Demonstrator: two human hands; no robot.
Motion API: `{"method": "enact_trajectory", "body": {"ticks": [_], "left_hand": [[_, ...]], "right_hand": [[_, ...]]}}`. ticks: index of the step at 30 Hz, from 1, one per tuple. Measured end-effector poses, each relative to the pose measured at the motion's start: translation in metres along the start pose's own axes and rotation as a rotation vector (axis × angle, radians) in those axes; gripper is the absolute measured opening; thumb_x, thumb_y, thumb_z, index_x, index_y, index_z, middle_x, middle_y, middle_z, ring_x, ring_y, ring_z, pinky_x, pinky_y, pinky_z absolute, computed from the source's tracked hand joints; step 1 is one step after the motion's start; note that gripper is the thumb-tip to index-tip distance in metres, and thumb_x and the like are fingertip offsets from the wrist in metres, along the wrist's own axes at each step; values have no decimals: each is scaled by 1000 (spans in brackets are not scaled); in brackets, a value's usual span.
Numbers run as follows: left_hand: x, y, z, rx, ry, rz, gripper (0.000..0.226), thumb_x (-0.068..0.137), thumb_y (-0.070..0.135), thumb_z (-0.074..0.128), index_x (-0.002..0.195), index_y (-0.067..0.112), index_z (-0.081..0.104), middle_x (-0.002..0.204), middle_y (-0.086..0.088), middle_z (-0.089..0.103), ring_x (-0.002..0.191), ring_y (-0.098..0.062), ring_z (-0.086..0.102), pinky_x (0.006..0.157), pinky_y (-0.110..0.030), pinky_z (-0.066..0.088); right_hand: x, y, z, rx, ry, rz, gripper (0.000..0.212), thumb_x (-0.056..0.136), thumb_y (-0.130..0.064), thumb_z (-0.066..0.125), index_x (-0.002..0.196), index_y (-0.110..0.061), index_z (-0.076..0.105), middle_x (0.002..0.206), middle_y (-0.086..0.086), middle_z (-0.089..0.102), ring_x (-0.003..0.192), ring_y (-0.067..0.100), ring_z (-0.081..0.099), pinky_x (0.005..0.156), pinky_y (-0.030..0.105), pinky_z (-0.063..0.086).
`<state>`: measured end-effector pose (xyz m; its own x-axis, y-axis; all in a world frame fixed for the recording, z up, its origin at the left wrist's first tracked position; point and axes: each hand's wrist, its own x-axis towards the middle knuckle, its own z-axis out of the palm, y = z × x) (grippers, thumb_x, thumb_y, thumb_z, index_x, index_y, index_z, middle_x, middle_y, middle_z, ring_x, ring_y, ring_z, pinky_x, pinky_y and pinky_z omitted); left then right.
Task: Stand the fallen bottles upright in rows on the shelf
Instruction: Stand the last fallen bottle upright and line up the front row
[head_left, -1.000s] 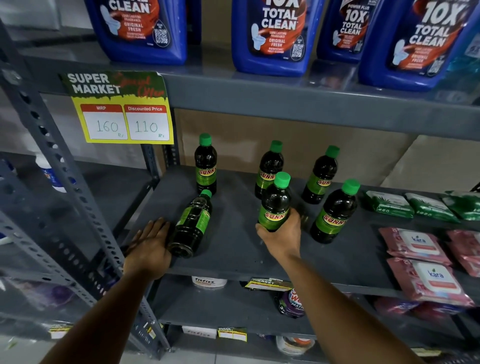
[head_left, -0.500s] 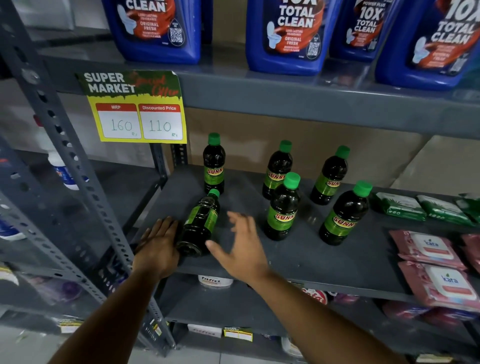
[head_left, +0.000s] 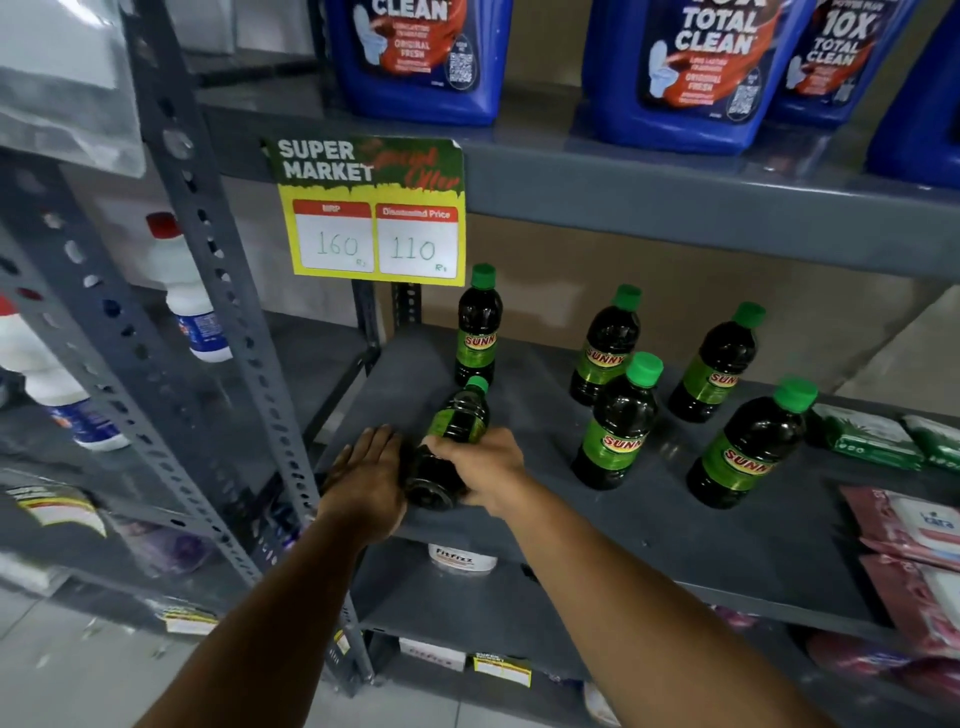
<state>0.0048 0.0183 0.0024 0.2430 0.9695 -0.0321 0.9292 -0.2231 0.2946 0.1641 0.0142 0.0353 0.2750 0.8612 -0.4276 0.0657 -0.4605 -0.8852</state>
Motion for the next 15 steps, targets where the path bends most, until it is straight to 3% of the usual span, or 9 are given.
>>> {"method": "enact_trajectory", "body": {"ticks": [5,10,13,15], "left_hand": [[2,-4,1,-8,26,44,71,82,32,31,149,13,16,162,-6,15,150,-21,9,123,-39,10],[5,-5,7,5,62,45,61,93,38,20,150,16,14,162,-4,13,150,-19,6,123,-38,8],[5,-5,7,23,62,45,62,94,38,18,150,14,13,163,-5,12,150,-20,6,123,-39,9],[4,-6,5,32,66,55,63,93,37,17,150,12,15,162,-7,14,150,-21,8,123,-39,11]], "right_hand": [[4,11,1,39,81,-117,46,60,-43,88,95,-20,68,92,4,74,84,23,71,72,47,61],[10,13,-9,82,126,-446,57,73,-24,83,122,-16,55,109,-1,70,100,15,67,90,39,54],[14,10,-21,-33,96,-611,70,74,-20,82,130,-30,41,120,-9,62,112,8,60,94,26,47],[17,12,-27,-135,81,-665,78,73,-23,82,137,-28,38,124,-6,60,115,9,57,97,26,44]]}}
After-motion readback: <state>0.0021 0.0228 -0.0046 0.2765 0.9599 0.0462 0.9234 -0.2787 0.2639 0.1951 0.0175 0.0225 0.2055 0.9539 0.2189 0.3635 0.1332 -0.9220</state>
